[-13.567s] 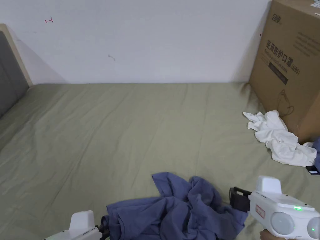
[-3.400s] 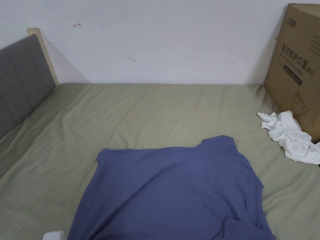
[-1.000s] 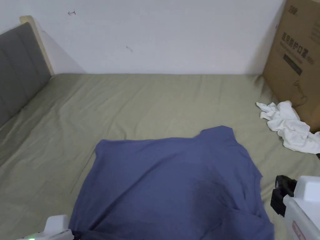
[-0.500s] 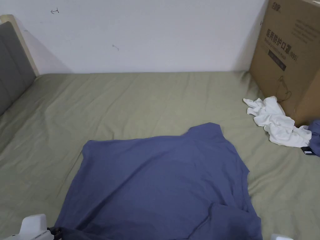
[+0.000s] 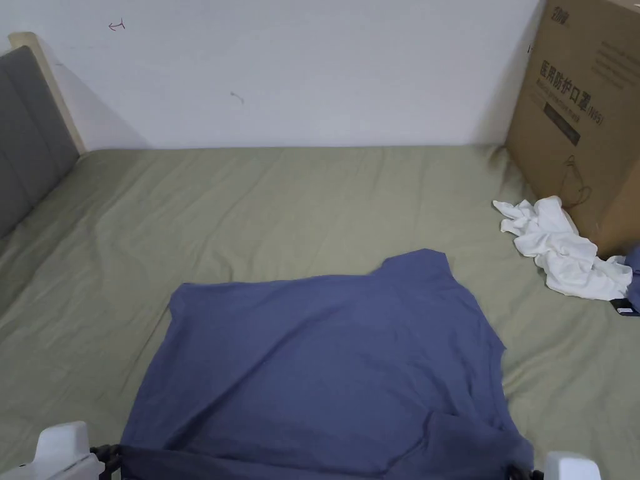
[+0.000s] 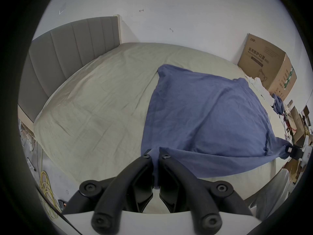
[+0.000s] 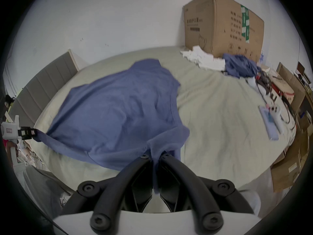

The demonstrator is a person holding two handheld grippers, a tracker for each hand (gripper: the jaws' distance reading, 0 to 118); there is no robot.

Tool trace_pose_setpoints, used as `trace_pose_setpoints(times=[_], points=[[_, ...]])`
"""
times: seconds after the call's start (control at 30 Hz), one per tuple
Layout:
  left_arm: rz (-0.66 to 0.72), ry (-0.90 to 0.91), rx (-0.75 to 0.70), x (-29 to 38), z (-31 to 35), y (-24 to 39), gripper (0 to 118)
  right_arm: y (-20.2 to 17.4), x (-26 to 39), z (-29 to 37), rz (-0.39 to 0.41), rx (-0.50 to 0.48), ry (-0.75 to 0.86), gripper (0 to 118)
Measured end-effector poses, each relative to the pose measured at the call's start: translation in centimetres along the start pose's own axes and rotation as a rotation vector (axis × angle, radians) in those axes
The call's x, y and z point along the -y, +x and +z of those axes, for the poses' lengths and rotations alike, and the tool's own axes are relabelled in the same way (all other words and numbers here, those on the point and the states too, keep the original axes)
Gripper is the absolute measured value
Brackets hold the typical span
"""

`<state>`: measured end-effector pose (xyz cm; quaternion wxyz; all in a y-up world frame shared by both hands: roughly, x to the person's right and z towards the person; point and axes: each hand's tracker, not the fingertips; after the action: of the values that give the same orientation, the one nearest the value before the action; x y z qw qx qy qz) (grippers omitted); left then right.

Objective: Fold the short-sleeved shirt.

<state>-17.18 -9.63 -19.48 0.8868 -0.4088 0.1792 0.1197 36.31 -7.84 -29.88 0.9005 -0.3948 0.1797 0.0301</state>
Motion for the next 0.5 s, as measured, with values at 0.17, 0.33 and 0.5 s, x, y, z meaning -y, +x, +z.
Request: trace_pose_setpoints(times=[0.17, 0.33, 0.5], points=[[-0.01, 0.052, 0.008, -3.3, -0.1, 0.0, 3, 0.4, -4.8, -0.4, 0.006, -0.006, 0.096, 3], [-0.035, 0.075, 0.01, -7.3, -2.6, 0.6, 3, 1.5, -8.9, -5.0, 0.019, 0.008, 0.1, 3], [-0.084, 0.032, -0.002, -10.4, -7.9, 2.0, 3, 1.9, -11.3, -11.4, 0.003, 0.044, 0.021, 3]])
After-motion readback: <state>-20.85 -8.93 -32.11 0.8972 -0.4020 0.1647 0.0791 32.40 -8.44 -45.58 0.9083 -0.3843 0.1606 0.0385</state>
